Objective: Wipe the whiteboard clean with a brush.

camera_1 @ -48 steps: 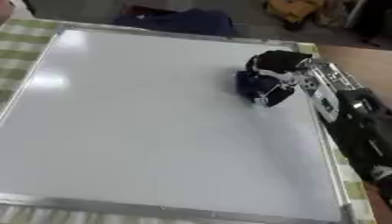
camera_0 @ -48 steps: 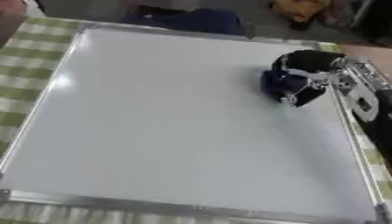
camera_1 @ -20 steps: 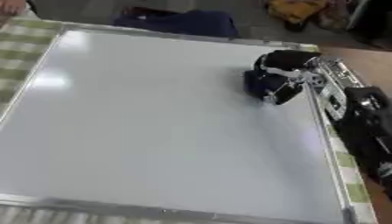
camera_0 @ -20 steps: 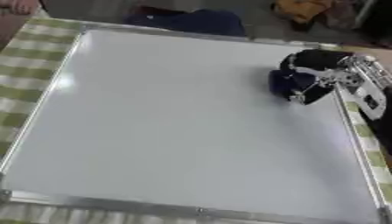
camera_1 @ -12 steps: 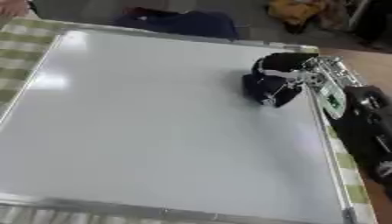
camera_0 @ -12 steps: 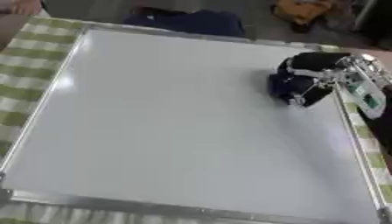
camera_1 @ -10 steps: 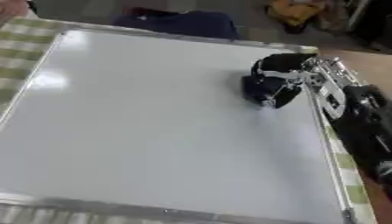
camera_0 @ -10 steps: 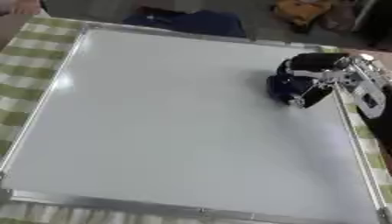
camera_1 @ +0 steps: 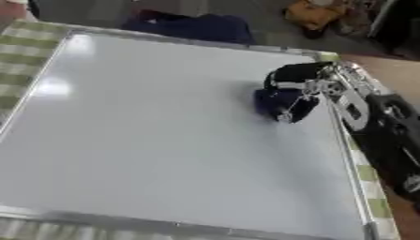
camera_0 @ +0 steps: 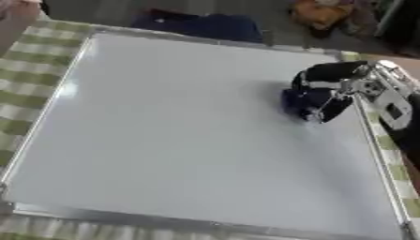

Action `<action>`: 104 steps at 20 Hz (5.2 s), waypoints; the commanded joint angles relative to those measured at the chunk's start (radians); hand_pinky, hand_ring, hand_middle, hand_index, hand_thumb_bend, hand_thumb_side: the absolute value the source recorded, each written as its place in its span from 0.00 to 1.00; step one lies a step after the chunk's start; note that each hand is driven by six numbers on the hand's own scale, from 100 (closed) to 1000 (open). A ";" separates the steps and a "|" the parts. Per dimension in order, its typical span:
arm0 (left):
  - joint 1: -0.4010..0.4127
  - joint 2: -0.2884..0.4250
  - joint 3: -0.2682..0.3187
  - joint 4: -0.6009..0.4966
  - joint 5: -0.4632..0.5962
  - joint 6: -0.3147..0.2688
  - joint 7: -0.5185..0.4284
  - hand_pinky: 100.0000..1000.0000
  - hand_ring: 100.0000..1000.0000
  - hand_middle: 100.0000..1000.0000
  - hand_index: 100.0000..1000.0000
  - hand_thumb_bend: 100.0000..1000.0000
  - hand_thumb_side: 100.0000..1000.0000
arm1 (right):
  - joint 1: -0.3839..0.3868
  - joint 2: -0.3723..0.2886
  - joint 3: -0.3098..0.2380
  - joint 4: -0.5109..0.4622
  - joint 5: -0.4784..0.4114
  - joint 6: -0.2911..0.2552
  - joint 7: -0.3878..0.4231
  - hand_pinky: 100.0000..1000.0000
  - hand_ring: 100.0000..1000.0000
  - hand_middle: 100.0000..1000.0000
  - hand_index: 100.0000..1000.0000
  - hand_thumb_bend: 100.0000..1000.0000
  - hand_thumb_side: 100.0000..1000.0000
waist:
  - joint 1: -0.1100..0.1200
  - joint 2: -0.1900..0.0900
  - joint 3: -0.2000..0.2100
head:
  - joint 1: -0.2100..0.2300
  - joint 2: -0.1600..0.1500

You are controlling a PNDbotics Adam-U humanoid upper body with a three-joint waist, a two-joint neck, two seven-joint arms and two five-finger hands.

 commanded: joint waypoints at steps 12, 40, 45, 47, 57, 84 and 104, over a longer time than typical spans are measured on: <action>-0.003 0.015 0.002 -0.019 0.008 0.006 0.003 0.50 0.50 0.49 0.34 0.04 1.00 | 0.024 -0.047 0.026 -0.083 -0.099 0.006 0.147 0.68 0.70 0.31 0.36 0.00 0.07 | 0.003 -0.031 -0.002 | 0.010 0.001; -0.008 0.011 0.005 -0.019 -0.009 -0.003 -0.008 0.50 0.49 0.49 0.33 0.03 1.00 | -0.008 -0.037 -0.066 0.109 0.094 0.132 -0.020 0.66 0.71 0.37 0.37 0.00 0.12 | 0.010 0.017 0.005 | 0.001 -0.026; -0.008 0.010 0.005 -0.019 -0.008 -0.002 -0.008 0.50 0.49 0.49 0.33 0.03 1.00 | -0.009 -0.038 -0.080 0.130 0.127 0.177 -0.069 0.66 0.71 0.37 0.37 0.00 0.11 | 0.010 0.016 0.005 | 0.002 -0.028; -0.008 0.010 0.005 -0.019 -0.008 -0.002 -0.009 0.50 0.49 0.49 0.33 0.03 1.00 | -0.011 -0.038 -0.083 0.135 0.133 0.192 -0.092 0.66 0.70 0.36 0.37 0.00 0.11 | 0.011 0.016 0.004 | 0.003 -0.027; -0.011 0.010 0.004 -0.019 -0.007 -0.002 -0.011 0.50 0.49 0.49 0.33 0.03 1.00 | -0.023 -0.036 -0.083 0.141 0.146 0.246 -0.160 0.64 0.69 0.35 0.35 0.00 0.11 | 0.010 0.017 0.004 | 0.004 -0.030; -0.010 0.012 0.002 -0.019 0.000 0.015 -0.004 0.50 0.50 0.49 0.33 0.04 1.00 | -0.011 -0.042 -0.015 0.048 -0.030 0.137 0.069 0.59 0.66 0.33 0.34 0.00 0.11 | -0.003 -0.019 0.004 | 0.007 -0.008; -0.003 0.011 0.001 -0.019 0.009 0.027 0.007 0.51 0.50 0.49 0.34 0.04 1.00 | 0.025 -0.064 0.046 -0.064 -0.118 0.109 0.155 0.57 0.64 0.32 0.34 0.00 0.11 | -0.004 -0.056 -0.007 | 0.012 0.004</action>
